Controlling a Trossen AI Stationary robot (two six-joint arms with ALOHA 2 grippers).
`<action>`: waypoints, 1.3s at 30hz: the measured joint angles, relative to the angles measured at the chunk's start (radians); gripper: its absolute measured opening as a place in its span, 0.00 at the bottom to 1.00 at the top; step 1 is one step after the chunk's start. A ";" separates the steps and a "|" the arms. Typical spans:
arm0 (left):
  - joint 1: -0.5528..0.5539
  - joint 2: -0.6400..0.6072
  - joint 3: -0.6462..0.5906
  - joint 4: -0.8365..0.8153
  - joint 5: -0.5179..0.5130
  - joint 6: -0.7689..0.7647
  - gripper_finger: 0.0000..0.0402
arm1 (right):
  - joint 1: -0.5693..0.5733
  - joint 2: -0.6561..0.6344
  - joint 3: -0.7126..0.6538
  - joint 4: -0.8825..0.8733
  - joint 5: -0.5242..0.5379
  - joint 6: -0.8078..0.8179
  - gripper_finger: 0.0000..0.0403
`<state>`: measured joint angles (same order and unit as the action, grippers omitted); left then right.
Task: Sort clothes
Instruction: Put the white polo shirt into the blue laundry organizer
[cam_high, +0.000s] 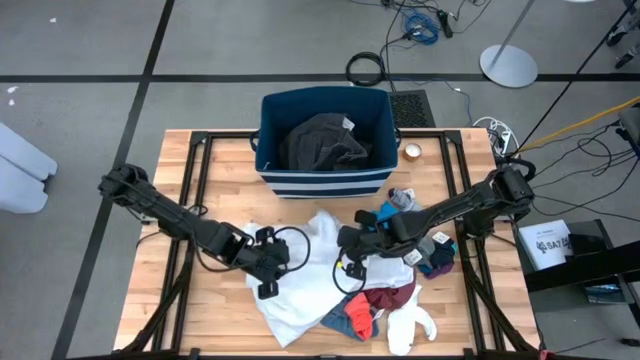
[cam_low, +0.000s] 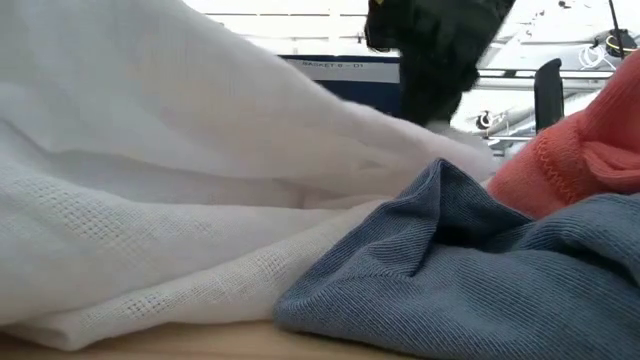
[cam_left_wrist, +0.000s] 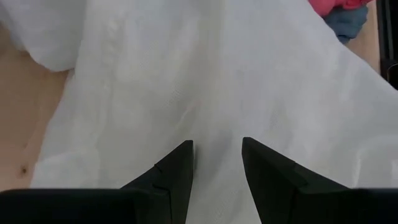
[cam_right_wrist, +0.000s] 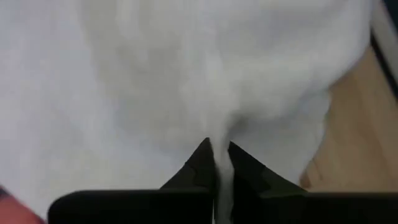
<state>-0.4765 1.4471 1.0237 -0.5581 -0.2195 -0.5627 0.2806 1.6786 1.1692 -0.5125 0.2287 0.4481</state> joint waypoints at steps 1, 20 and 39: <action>-0.007 0.000 0.000 -0.002 -0.017 0.000 0.37 | 0.000 -0.007 0.021 -0.026 0.001 -0.012 0.02; -0.076 0.000 0.000 0.000 -0.287 -0.001 0.37 | 0.070 -0.211 0.442 -0.384 0.391 -0.235 0.00; -0.090 0.051 -0.001 0.257 -0.197 0.016 0.37 | 0.411 -0.234 0.294 -0.897 -0.227 0.640 0.00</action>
<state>-0.5663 1.4980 1.0229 -0.3015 -0.4160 -0.5468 0.6912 1.4448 1.4631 -1.4096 0.0017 1.0885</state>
